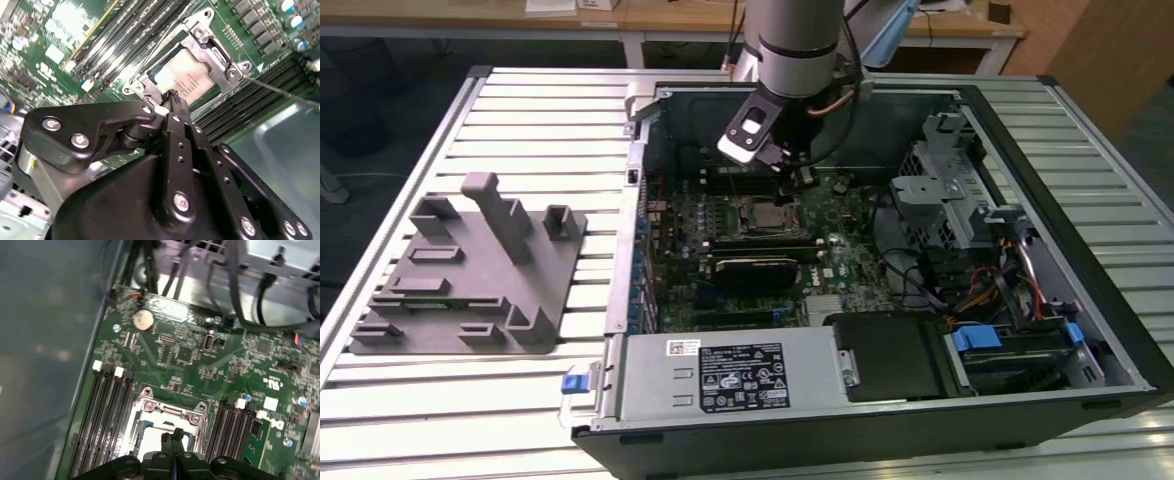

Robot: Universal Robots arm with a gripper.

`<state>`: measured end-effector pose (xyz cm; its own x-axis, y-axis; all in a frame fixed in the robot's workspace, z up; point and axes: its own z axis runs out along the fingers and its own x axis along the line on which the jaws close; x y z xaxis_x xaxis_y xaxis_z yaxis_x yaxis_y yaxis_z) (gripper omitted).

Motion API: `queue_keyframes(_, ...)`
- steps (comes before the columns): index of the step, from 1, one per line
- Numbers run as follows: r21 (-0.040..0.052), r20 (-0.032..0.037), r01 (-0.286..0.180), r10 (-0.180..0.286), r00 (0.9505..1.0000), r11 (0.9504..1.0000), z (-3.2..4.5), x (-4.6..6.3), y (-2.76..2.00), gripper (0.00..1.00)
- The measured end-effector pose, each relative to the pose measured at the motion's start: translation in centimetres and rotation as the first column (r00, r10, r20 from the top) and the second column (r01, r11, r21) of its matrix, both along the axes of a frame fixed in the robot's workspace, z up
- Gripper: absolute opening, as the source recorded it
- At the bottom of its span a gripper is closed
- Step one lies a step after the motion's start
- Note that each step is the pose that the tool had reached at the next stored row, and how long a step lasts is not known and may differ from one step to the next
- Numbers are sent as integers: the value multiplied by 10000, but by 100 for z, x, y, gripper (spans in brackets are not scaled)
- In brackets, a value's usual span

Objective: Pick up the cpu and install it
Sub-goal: 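Close the cpu cover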

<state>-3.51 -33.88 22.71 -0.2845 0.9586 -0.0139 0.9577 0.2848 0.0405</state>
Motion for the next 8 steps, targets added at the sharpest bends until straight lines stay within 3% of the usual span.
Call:
queue_keyframes(4,-1,-1,-720,720,9974,9974,-5,0,0,11)
queue_keyframes(8,-2,-1,-1440,1440,9896,9896,-11,0,0,11)
